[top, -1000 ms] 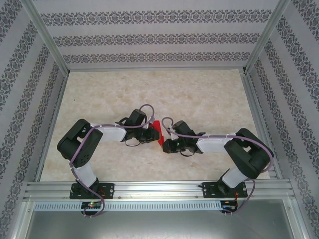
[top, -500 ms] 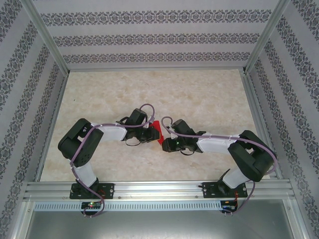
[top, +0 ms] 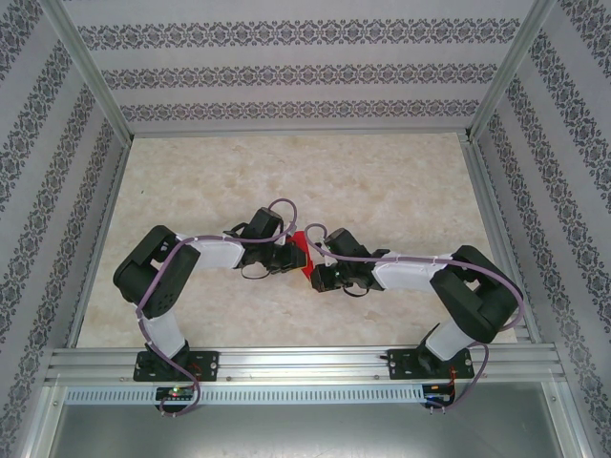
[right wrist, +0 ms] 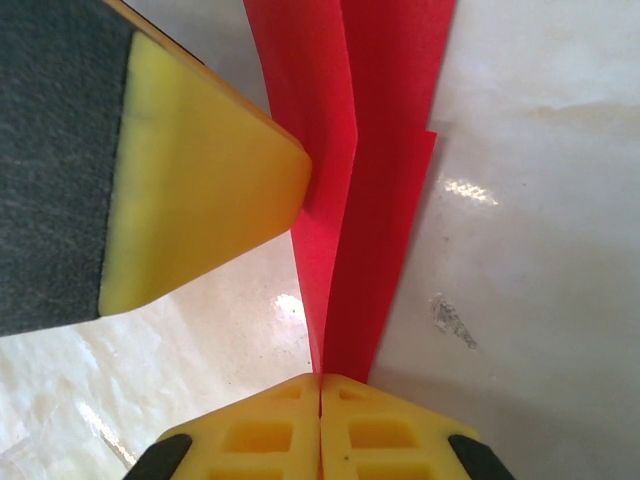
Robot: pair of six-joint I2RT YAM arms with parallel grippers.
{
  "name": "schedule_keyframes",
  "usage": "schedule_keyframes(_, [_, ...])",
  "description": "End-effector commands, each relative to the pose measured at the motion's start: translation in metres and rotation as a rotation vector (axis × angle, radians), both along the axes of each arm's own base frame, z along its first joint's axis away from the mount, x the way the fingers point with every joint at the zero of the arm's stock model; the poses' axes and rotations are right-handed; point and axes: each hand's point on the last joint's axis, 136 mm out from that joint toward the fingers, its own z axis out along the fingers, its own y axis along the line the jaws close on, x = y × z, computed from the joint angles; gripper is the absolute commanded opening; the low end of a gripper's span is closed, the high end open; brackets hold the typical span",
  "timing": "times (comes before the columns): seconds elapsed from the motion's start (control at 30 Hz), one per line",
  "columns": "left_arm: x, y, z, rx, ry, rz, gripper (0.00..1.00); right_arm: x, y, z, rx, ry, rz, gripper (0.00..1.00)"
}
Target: Fold a paper plane with a square sheet of paper (pick it up from the middle)
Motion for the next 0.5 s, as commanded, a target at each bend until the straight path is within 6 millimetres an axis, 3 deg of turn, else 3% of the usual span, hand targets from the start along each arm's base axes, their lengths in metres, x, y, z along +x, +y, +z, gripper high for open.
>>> schedule_keyframes(0.0, [0.003, -0.004, -0.002, 0.017, -0.006, -0.011, 0.17, 0.0, 0.003, -0.002, -0.009, -0.012, 0.021, 0.06])
schedule_keyframes(0.47, [0.001, -0.002, -0.014, 0.048, 0.013, -0.012, 0.16, -0.006, 0.002, -0.015, -0.023, 0.038, 0.022, 0.07])
